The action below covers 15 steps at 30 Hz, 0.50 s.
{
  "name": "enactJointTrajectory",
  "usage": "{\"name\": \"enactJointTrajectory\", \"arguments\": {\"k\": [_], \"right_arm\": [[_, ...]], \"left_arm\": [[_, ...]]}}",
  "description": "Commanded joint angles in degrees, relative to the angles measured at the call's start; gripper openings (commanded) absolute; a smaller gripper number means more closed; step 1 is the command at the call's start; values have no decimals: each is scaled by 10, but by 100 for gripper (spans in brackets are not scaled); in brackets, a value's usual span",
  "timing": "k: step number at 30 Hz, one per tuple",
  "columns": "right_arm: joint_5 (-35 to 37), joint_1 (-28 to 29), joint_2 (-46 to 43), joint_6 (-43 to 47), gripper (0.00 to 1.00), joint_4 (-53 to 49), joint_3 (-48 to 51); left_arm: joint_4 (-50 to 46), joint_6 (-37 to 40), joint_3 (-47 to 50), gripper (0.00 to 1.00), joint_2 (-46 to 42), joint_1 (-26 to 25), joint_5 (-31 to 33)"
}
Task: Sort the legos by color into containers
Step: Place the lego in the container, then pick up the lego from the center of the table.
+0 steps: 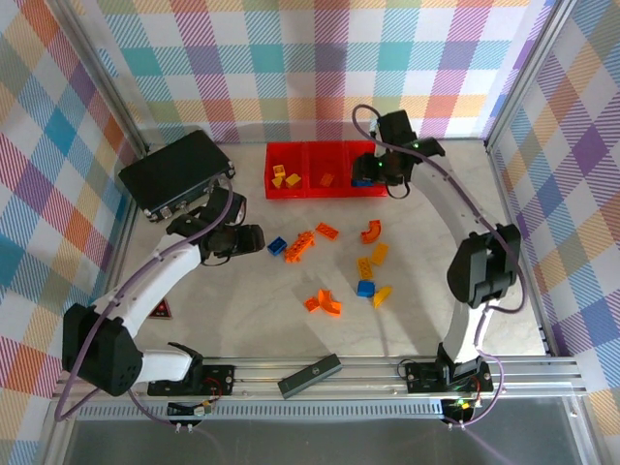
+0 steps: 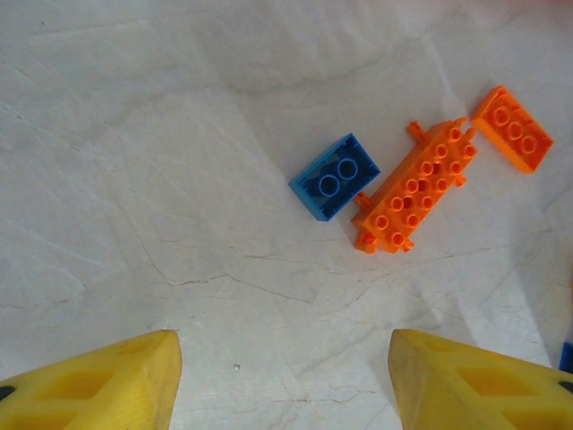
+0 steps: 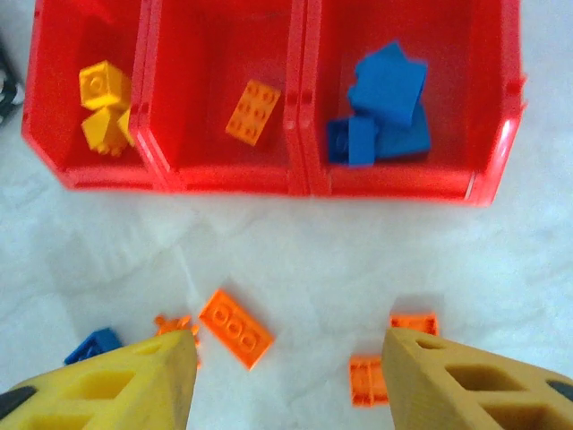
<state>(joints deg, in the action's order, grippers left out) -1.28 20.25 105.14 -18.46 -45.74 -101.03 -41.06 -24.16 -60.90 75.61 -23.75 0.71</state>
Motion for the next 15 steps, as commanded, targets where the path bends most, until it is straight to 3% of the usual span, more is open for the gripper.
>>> {"name": "enactJointTrajectory", "arguments": {"k": [1,15], "right_arm": [[-42,-1,-34,-25,57,11,71],[-49,2,-160,-45,58,80,319]], "left_arm": [[19,10,-3,63,30,-11,10],[58,29,-42,62,154,-43,0]]}}
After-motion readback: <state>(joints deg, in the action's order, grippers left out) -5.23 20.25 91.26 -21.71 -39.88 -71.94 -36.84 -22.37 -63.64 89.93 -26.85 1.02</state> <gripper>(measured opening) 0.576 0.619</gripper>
